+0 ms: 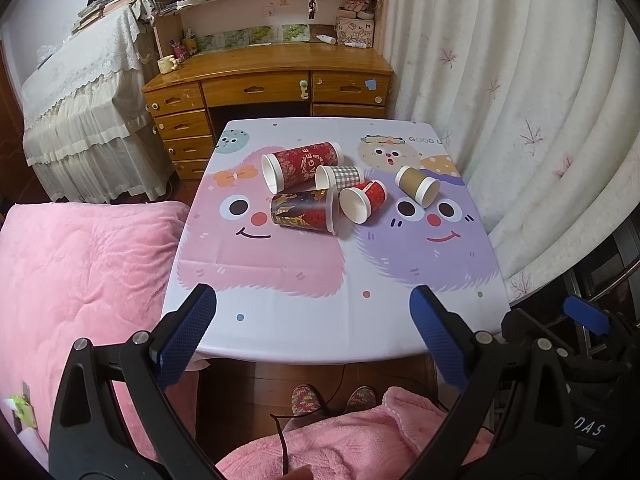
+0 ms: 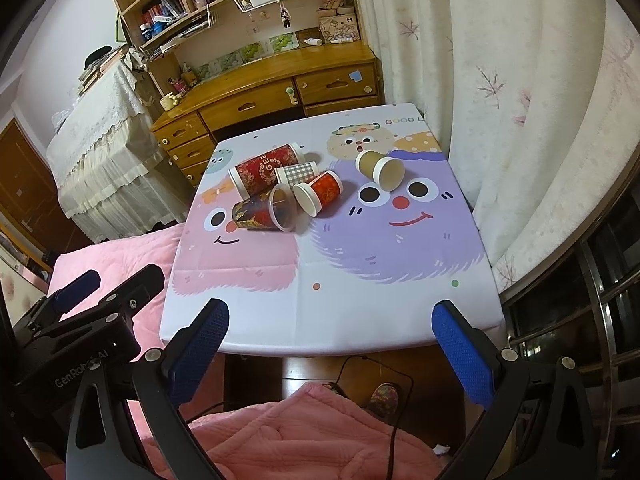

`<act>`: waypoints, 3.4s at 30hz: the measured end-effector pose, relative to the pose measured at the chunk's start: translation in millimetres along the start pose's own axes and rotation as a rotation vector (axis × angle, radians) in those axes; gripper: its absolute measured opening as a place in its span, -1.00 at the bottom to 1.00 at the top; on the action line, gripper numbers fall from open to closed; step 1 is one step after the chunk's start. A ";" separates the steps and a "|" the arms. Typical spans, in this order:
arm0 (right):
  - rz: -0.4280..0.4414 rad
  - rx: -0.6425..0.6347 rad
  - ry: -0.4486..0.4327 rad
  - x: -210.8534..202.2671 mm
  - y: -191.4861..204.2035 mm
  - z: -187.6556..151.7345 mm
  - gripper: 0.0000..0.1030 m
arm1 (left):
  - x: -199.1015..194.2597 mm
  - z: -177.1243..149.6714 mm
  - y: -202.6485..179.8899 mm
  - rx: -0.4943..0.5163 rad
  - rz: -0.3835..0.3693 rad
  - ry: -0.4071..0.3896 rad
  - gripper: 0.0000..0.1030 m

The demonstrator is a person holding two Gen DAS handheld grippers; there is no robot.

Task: Flip cup upright

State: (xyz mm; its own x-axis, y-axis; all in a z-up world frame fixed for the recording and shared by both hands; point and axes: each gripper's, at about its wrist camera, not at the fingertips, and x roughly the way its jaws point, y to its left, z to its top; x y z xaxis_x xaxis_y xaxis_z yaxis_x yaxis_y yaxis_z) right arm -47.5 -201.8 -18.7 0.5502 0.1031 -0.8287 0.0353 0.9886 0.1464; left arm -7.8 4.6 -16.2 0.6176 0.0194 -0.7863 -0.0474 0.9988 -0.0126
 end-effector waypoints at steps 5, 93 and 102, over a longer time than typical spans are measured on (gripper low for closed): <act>-0.002 0.000 0.003 0.2 -0.3 0.4 0.99 | 2.7 1.9 0.0 0.000 -0.004 0.006 0.88; -0.187 -0.437 0.237 410.9 14.0 194.3 0.99 | 542.6 231.3 -7.2 0.963 -0.105 0.704 0.54; -0.200 -0.411 0.196 381.4 11.4 190.7 0.99 | 497.8 272.1 14.1 0.898 -0.067 0.441 0.46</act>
State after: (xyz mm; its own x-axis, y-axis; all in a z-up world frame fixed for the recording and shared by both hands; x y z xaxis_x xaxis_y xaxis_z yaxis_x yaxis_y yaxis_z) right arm 321.9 -172.1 -230.1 0.3972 -0.1130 -0.9107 -0.2293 0.9487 -0.2178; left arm 512.6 40.6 -239.7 0.2426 0.1250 -0.9620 0.6991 0.6650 0.2627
